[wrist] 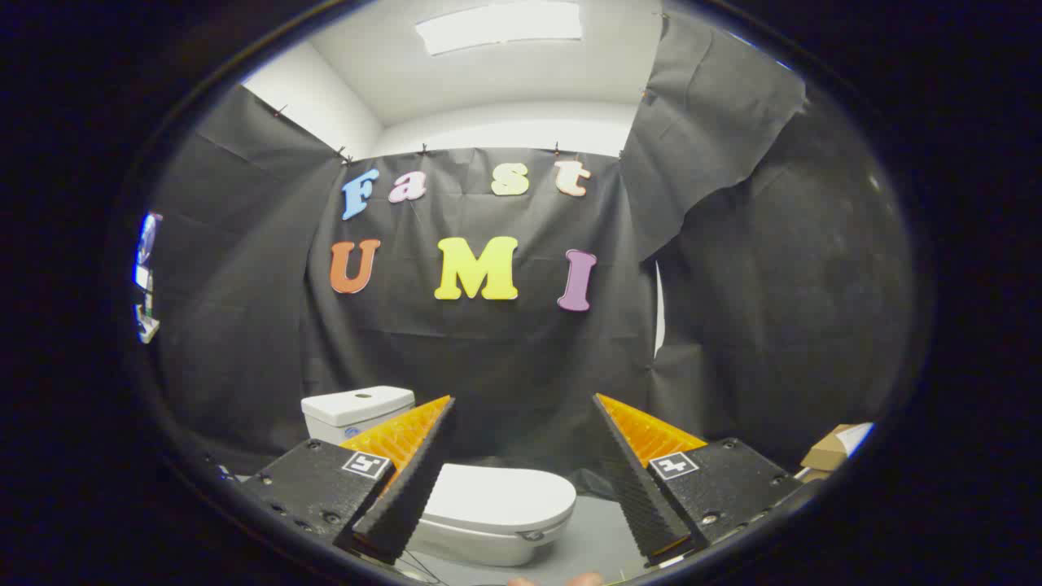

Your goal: Open the toilet lid.

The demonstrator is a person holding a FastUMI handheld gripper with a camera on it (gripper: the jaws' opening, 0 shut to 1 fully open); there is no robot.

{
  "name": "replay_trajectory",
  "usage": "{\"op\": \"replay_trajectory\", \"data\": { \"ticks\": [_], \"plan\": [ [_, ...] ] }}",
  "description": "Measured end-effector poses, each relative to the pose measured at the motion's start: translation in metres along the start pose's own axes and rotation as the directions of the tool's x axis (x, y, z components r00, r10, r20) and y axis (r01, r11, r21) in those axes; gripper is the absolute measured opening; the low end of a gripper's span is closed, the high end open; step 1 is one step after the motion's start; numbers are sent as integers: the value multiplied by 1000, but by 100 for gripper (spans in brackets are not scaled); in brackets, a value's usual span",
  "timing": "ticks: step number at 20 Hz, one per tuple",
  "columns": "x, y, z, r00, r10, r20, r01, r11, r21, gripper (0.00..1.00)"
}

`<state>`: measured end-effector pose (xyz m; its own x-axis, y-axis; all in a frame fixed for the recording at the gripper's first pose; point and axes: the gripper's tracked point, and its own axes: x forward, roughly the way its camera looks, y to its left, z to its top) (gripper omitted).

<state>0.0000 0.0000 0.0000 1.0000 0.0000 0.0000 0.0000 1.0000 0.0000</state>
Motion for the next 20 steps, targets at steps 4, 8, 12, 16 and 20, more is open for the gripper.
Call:
{"op": "replay_trajectory", "data": {
  "ticks": [4, 8, 12, 16, 20],
  "plan": [
    [-6, -6, 1, 1000, -19, -7, 19, 1000, 7, 100],
    [-8, -5, 3, 1000, -23, -2, 23, 1000, 2, 100],
    [-8, 0, 6, 1000, -25, 4, 25, 1000, 11, 100],
    [-3, 6, 3, 1000, -20, 6, 19, 999, 34, 100],
    [8, 10, -20, 999, -9, -51, 11, 999, 48, 100]
  ]
}}
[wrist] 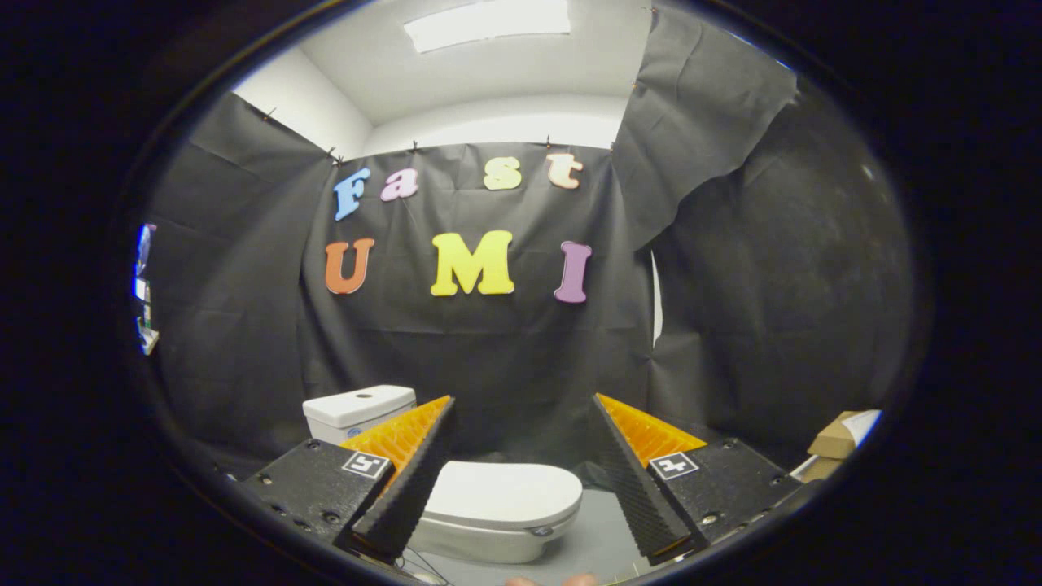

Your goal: Open the toilet lid.

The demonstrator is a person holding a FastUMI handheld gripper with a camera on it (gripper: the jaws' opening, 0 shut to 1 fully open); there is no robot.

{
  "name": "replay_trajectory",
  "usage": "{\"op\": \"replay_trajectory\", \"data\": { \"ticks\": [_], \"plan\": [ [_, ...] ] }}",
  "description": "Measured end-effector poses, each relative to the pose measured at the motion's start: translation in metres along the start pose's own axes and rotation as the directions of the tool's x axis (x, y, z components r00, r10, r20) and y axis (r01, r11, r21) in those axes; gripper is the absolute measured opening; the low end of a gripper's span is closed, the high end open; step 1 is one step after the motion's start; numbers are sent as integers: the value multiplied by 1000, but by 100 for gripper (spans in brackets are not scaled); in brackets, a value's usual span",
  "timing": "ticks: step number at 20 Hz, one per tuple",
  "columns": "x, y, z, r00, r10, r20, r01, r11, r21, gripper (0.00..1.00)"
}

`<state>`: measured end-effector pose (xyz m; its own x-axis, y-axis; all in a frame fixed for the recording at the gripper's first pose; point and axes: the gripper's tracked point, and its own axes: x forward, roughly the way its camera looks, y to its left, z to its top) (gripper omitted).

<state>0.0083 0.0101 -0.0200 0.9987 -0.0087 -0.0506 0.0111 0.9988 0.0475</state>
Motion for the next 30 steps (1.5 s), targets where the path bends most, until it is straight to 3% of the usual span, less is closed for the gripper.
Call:
{"op": "replay_trajectory", "data": {
  "ticks": [4, 9, 18, 25, 30],
  "plan": [
    [25, -9, -21, 999, -30, -40, 30, 999, -14, 100],
    [67, -3, -77, 992, -9, -123, 17, 997, 70, 100],
    [113, -12, -170, 936, 11, -353, 79, 967, 241, 100],
    [126, 5, -243, 834, 129, -536, 152, 881, 448, 100],
    [142, 4, -288, 774, 203, -600, 241, 782, 575, 100]
  ]
}}
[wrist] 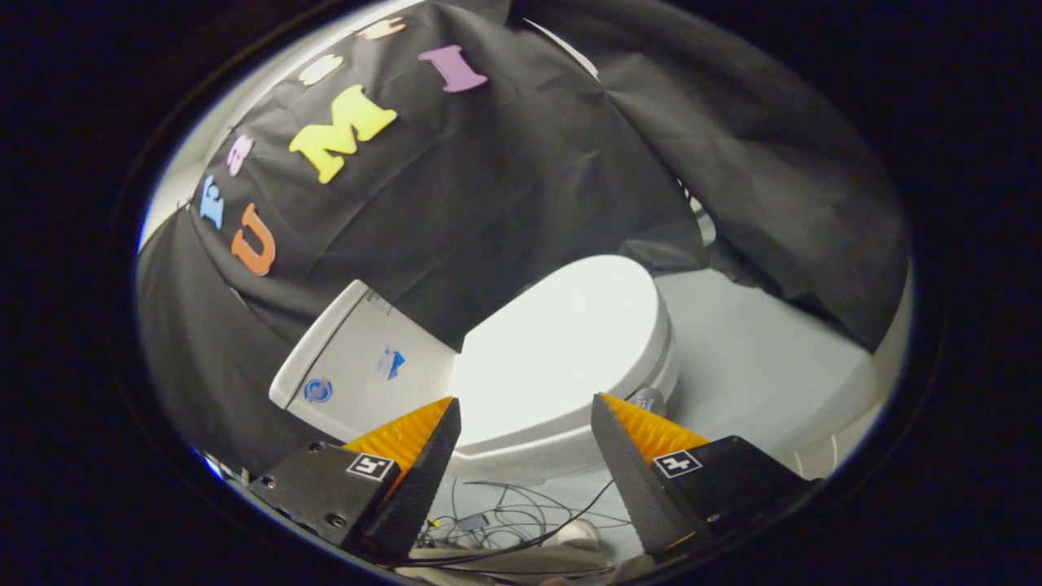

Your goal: Open the toilet lid.

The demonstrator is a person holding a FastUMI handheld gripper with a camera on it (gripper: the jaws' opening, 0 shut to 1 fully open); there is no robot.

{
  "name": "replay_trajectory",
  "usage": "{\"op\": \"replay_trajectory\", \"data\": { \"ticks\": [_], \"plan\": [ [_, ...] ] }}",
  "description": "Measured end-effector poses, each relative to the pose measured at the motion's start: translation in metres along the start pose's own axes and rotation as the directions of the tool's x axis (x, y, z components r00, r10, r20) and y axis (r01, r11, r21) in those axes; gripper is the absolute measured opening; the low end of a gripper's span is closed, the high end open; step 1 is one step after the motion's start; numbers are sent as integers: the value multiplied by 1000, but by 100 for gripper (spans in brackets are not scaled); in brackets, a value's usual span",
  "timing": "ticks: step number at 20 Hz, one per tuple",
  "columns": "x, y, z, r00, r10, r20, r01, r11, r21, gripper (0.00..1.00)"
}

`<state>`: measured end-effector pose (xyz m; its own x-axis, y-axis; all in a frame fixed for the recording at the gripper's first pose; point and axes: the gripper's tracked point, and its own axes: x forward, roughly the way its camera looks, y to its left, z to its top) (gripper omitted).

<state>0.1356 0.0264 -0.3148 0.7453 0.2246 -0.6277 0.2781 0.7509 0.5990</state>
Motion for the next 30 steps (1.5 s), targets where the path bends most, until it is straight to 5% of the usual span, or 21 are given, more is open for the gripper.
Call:
{"op": "replay_trajectory", "data": {
  "ticks": [17, 30],
  "plan": [
    [75, -106, -39, 984, -78, -162, 123, 949, 290, 96],
    [101, -127, -36, 976, -33, -213, 119, 906, 406, 62]
  ]
}}
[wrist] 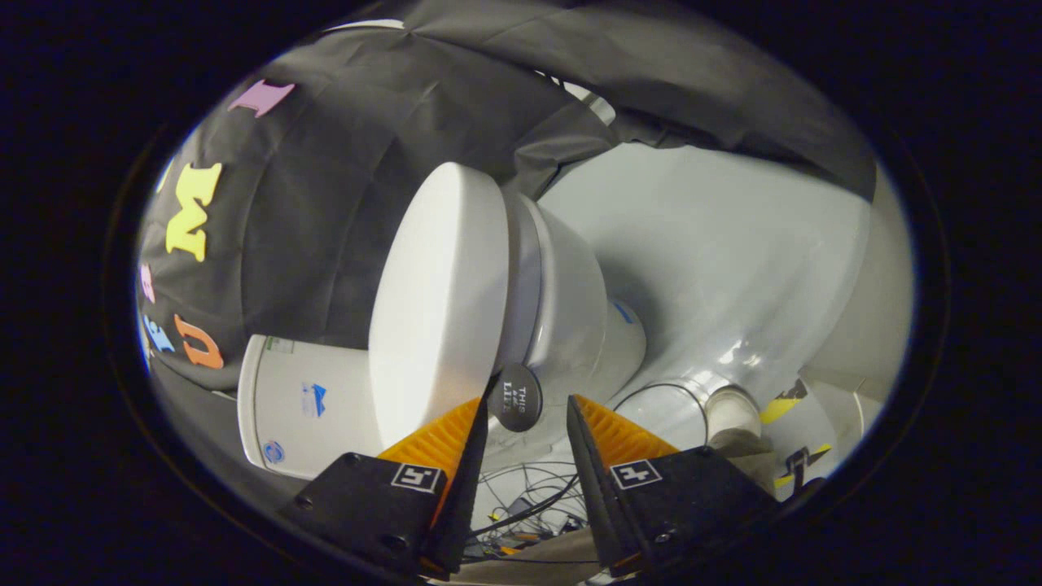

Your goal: Open the toilet lid.

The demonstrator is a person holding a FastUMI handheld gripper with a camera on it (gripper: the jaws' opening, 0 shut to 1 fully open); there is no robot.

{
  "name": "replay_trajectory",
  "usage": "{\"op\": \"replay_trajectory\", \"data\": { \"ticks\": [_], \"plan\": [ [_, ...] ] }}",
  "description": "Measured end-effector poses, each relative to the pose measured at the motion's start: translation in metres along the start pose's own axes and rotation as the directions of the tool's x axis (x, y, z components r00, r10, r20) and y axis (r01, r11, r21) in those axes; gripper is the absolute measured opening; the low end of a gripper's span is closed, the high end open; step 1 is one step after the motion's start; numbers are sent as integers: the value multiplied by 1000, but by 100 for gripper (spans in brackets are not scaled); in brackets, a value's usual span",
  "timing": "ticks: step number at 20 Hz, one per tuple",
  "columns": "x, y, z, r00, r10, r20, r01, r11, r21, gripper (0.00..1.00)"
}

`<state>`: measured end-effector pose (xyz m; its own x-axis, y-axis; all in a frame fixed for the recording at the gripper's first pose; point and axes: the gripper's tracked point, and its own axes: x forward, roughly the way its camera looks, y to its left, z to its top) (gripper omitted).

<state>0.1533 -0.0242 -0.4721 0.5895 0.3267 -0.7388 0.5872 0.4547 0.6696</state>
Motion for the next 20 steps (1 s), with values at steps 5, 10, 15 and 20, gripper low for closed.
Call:
{"op": "replay_trajectory", "data": {
  "ticks": [5, 10, 15, 20],
  "plan": [
    [7, -8, 6, 1000, -8, 8, 7, 999, 37, 39],
    [12, -4, 3, 1000, 1, -1, -1, 1000, 7, 23],
    [8, 1, 6, 1000, 22, 2, -22, 999, 43, 22],
    [1, 8, 7, 999, 23, 34, -22, 999, -26, 15]
  ]
}}
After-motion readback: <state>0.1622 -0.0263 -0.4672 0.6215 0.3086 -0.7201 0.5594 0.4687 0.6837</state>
